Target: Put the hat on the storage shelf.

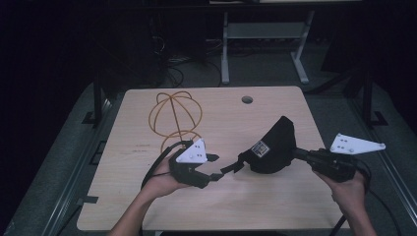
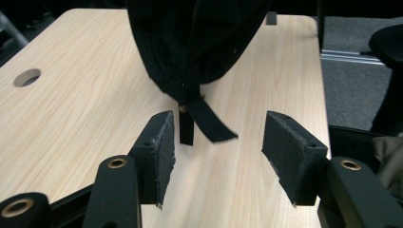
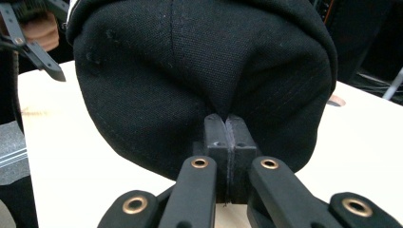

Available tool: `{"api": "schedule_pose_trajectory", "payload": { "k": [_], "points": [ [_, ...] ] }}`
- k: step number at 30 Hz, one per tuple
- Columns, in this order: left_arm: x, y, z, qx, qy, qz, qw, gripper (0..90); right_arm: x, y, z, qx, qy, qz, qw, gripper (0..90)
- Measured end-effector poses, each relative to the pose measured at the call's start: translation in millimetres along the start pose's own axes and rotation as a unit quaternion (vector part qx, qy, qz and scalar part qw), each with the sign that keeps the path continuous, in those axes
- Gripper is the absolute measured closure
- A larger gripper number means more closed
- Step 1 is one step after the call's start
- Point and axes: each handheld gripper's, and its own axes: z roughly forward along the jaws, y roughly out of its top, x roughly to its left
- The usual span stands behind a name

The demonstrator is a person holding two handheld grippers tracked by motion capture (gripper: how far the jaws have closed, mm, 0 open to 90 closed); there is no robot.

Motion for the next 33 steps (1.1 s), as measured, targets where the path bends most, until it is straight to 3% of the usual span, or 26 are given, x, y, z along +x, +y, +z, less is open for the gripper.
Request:
{"api": "schedule_pose_trajectory", "payload": {
  "k": [10, 18, 22, 27, 33],
  "points": [
    [-7.4, -24.7, -3.7, 0.009, 0.008, -0.004, 0.9999, 42.5, -3.6, 30.8, 8.3, 0.002, 0.009, -0.010, 0.9999, 90.0],
    [-15.6, -36.5, -5.6, 0.009, 0.010, 0.005, 0.9999, 42.5, -0.1, 65.4, 21.5, -0.002, 0.021, -0.031, 0.9993, 90.0],
    [-19.2, -41.9, -3.4, 0.001, 0.005, 0.002, 1.0000, 42.6, 3.9, 83.0, 29.3, -0.006, 0.028, -0.043, 0.9987, 90.0],
    [-23.5, -45.5, 2.9, 0.009, -0.003, 0.005, 0.9999, 42.6, 9.6, 105.9, 41.7, -0.014, 0.045, -0.055, 0.9973, 90.0],
    [-32.6, -46.1, 10.8, 0.017, -0.026, 0.012, 0.9994, 42.6, 17.8, 132.1, 61.8, -0.016, 0.074, -0.064, 0.9951, 90.0]
  ]
}}
